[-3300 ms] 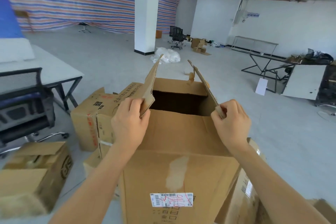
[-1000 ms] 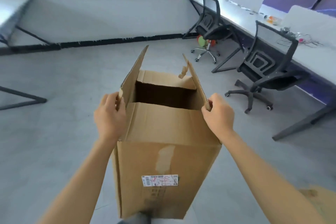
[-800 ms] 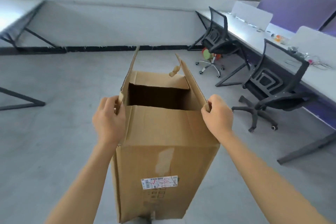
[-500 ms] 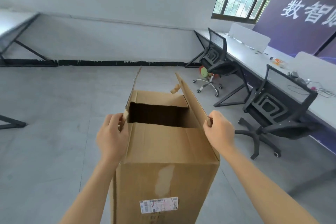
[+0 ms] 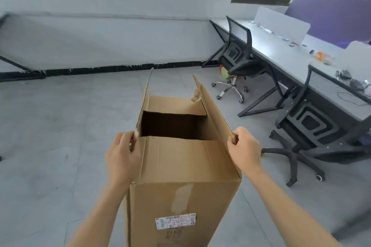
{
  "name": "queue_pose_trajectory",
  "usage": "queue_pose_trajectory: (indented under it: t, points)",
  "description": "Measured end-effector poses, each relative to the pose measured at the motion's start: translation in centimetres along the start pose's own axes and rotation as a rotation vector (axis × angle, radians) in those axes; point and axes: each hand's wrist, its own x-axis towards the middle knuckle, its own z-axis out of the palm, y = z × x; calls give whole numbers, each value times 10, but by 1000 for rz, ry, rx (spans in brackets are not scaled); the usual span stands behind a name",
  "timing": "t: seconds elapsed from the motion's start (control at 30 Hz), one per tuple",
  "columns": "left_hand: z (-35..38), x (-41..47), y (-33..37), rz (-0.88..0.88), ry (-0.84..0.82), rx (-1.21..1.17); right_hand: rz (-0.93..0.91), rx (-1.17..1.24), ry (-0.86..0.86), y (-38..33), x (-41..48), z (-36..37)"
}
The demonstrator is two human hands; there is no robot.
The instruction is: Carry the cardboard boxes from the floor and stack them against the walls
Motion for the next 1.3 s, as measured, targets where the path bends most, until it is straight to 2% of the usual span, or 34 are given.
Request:
queue_pose_trajectory:
  t: [0.27, 0.43, 0.67, 0.9, 1.17, 1.3]
  points:
    - [100, 87, 58, -167, 82, 29, -259, 92, -98, 52, 152, 18]
    - [154, 126, 66, -215, 91, 32, -459, 88, -66, 66, 219, 49]
    - [228, 195, 43, -293, 112, 43, -479, 84, -83, 63, 324, 114]
    - [307, 322, 20, -307, 154, 70, -488, 50, -119, 35, 458, 191]
    - [383, 424, 9, -302, 56, 110, -394, 47, -168, 39, 568, 259]
    - [424, 475, 15, -273, 62, 135, -378, 72, -145, 40, 633, 285]
